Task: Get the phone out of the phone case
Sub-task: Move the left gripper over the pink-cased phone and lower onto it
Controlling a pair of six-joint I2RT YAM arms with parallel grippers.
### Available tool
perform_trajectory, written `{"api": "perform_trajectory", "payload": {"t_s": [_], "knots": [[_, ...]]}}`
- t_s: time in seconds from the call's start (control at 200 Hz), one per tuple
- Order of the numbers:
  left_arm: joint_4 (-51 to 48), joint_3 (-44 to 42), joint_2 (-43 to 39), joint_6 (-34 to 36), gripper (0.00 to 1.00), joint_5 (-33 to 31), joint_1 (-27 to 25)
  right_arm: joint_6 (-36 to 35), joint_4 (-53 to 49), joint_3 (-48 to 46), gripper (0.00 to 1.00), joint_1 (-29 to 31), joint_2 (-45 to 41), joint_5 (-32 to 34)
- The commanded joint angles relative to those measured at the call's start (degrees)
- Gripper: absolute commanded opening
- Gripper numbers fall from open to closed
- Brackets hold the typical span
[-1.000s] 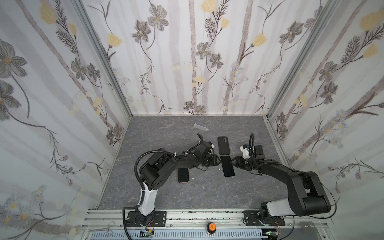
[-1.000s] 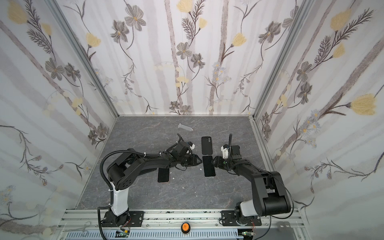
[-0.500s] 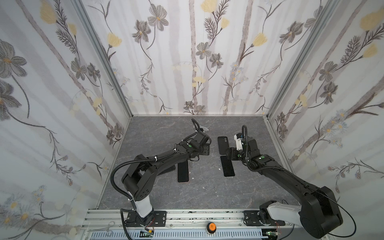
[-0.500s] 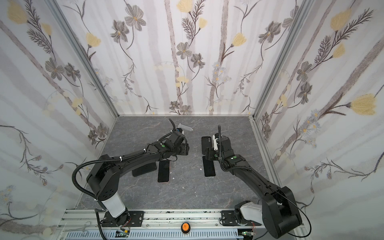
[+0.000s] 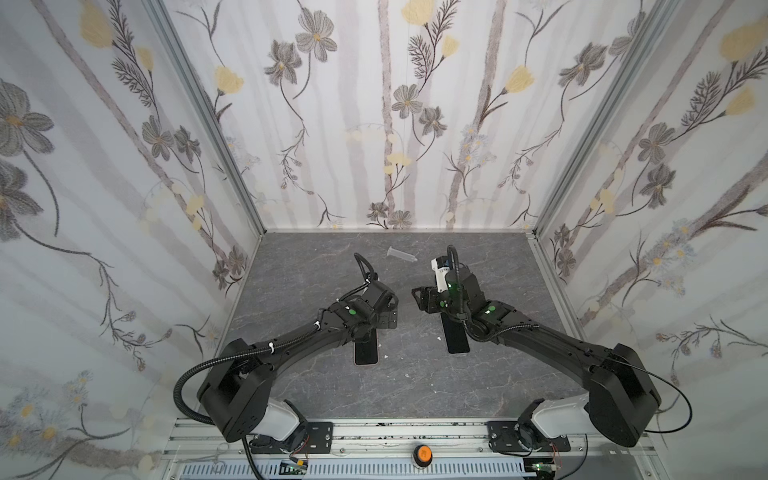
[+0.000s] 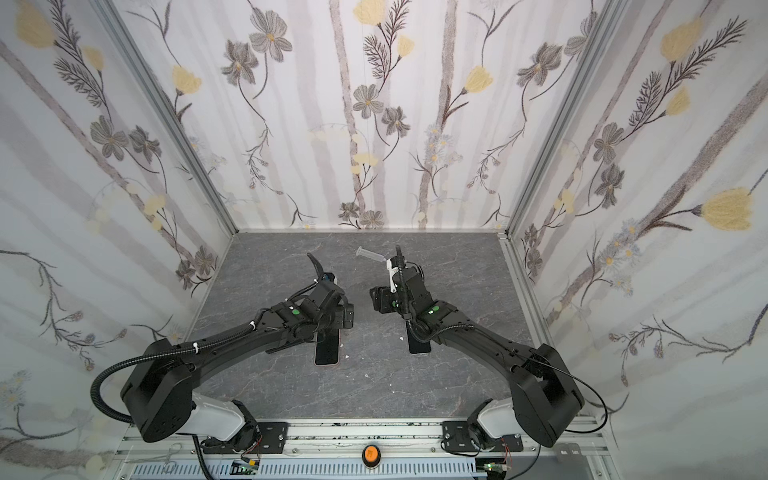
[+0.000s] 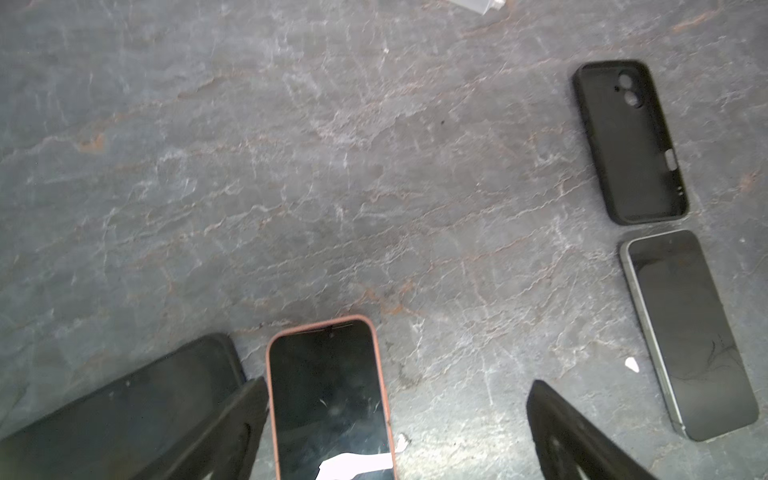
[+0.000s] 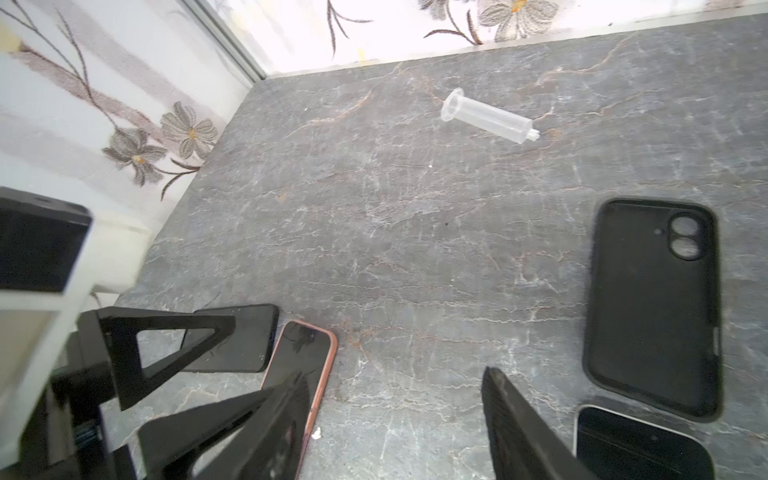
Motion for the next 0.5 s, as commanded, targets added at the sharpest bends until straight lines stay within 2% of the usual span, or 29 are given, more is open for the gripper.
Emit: {"api": "perform_trajectory", "payload": {"t_s": [0.0, 0.24, 0.495], "knots": [[-0.46, -4.19, -2.74, -5.45, 1.0, -0.15, 0.29, 3.4, 5.17, 0.07, 0.68, 0.67, 0.94, 0.26], [-2.24, -10.14, -4.92, -11.29, 1.0, -0.44, -0.86, 7.16, 1.25, 2.95, 0.69, 0.97, 7.25, 0.2], [-4.01, -9.04, 1.45, -14.44, 1.0, -0.09, -2.69, 9.98, 0.52, 1.81, 0.7, 0.9, 8.14, 0.58]]}}
